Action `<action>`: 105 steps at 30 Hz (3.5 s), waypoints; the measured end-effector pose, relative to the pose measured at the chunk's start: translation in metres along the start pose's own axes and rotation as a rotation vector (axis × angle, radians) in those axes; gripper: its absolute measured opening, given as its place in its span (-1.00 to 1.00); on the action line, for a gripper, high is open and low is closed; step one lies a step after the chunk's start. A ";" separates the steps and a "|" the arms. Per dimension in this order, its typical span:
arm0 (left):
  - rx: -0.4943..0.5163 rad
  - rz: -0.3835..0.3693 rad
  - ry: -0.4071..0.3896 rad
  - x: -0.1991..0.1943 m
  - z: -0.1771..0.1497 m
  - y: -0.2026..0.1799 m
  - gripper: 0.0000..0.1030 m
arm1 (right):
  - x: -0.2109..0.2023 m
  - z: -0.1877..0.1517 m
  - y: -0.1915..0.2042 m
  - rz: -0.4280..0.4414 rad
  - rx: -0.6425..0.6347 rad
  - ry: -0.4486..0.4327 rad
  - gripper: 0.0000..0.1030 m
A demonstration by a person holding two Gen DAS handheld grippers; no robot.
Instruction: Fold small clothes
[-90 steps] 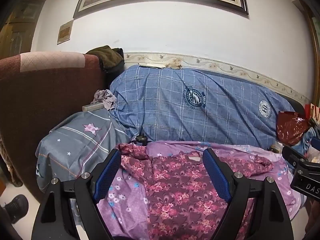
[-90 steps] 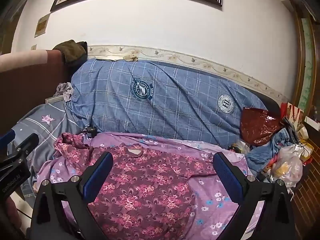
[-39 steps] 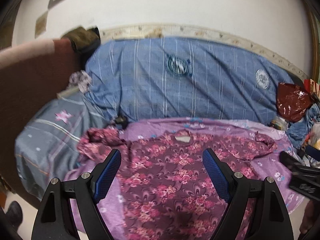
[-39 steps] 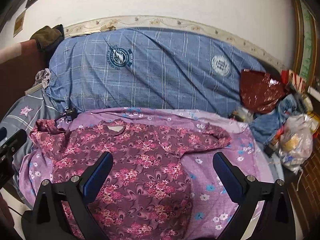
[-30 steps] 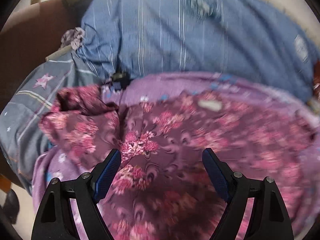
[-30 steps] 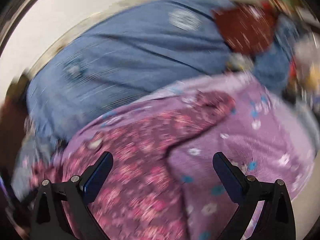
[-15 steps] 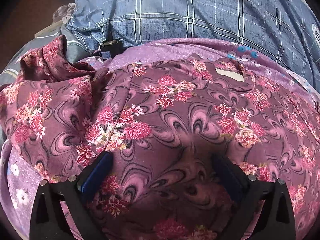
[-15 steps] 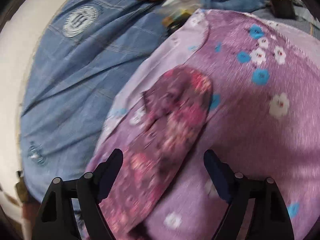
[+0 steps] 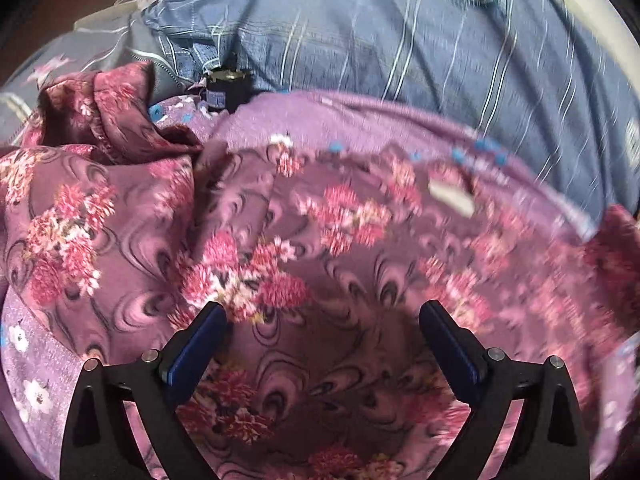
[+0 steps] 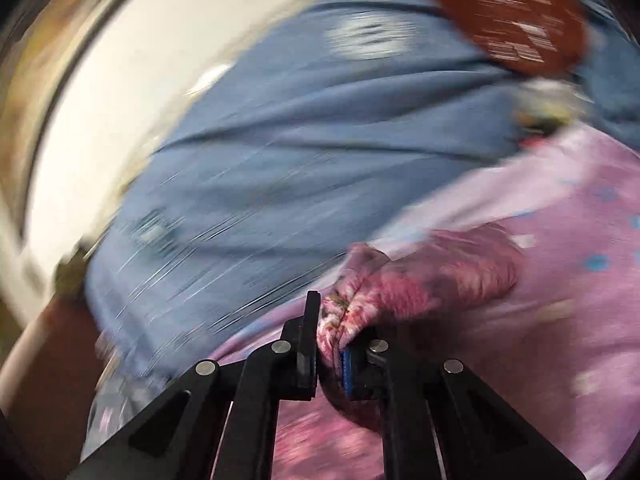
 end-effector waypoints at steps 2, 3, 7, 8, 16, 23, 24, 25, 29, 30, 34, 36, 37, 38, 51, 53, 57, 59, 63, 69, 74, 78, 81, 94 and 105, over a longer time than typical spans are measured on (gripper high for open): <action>-0.013 -0.033 -0.028 -0.009 0.005 0.008 0.89 | 0.008 -0.022 0.042 0.089 -0.105 0.067 -0.85; -0.025 -0.045 -0.052 -0.015 0.009 0.016 0.89 | 0.014 -0.034 0.061 0.118 -0.154 0.104 -0.85; -0.087 -0.039 -0.138 -0.034 0.014 0.047 0.89 | 0.035 -0.102 0.127 0.230 -0.366 0.307 -0.77; -0.094 -0.030 -0.147 -0.035 0.015 0.054 0.89 | 0.043 -0.124 0.138 0.243 -0.403 0.383 -0.71; -0.045 -0.019 -0.114 -0.021 0.011 0.053 0.89 | 0.068 -0.194 0.136 0.182 -0.599 0.795 0.13; 0.103 -0.109 -0.121 -0.019 0.008 0.001 0.89 | 0.059 -0.094 0.057 0.185 -0.218 0.718 0.37; 0.106 -0.133 -0.114 -0.018 0.006 -0.005 0.89 | 0.063 -0.085 0.045 0.193 -0.147 0.705 0.37; 0.110 -0.162 -0.104 -0.017 0.005 -0.009 0.89 | 0.062 -0.075 0.031 0.198 -0.070 0.679 0.37; 0.170 -0.234 -0.086 -0.016 -0.004 -0.032 0.89 | 0.078 -0.062 0.008 0.136 0.112 0.590 0.36; 0.187 -0.251 -0.083 -0.015 -0.006 -0.039 0.89 | 0.089 -0.066 0.009 0.104 0.137 0.582 0.35; 0.206 -0.266 -0.091 -0.012 -0.006 -0.049 0.89 | 0.121 -0.075 0.000 -0.002 0.188 0.582 -0.01; 0.198 -0.276 -0.101 -0.011 -0.003 -0.047 0.89 | 0.125 -0.076 0.005 -0.040 0.152 0.558 -0.52; 0.193 -0.285 -0.108 -0.012 -0.001 -0.047 0.89 | 0.124 -0.076 0.009 -0.040 0.133 0.544 -0.59; 0.188 -0.297 -0.115 -0.012 0.001 -0.046 0.89 | 0.123 -0.074 0.014 -0.017 0.123 0.531 -0.73; 0.188 -0.680 0.022 0.020 0.047 -0.036 0.91 | 0.102 -0.067 0.078 0.508 0.081 0.471 -0.78; 0.170 -0.749 0.015 0.017 0.054 -0.030 0.91 | 0.098 -0.065 0.086 0.586 0.075 0.465 -0.78; 0.185 -0.828 -0.026 0.005 0.064 -0.019 0.91 | 0.094 -0.069 0.102 0.666 0.037 0.481 -0.78; 0.201 -0.845 -0.055 -0.001 0.067 -0.012 0.90 | 0.094 -0.074 0.108 0.679 0.020 0.499 -0.78; 0.200 -0.885 -0.069 -0.006 0.070 -0.005 0.88 | 0.096 -0.088 0.120 0.689 -0.029 0.545 -0.78; 0.193 -0.951 -0.043 -0.008 0.073 0.002 -0.08 | 0.088 -0.101 0.138 0.735 -0.105 0.574 -0.78; 0.178 -0.908 -0.070 -0.013 0.076 0.014 -0.84 | 0.089 -0.100 0.138 0.713 -0.118 0.577 -0.65; 0.188 -0.829 -0.089 -0.022 0.073 0.025 -0.88 | 0.090 -0.098 0.134 0.676 -0.107 0.594 0.23; 0.180 -0.750 -0.144 -0.041 0.068 0.045 -0.89 | 0.095 -0.092 0.120 0.629 -0.054 0.580 0.25; 0.232 -0.349 -0.037 -0.058 0.025 0.091 -0.88 | 0.117 -0.080 0.049 -0.184 -0.180 0.454 0.14; 0.263 -0.325 -0.097 -0.084 0.024 0.089 -0.87 | 0.137 -0.099 0.042 -0.319 -0.317 0.515 -0.83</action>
Point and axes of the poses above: each gripper's, at about its wrist camera, not at the fingertips, and x roughly the way its jaws point, y to its left, z to its top, the point moved 2 cm from there along x, roughly the way its jaws point, and after that the axes turned 3 degrees about y, right-handed, at the moved point
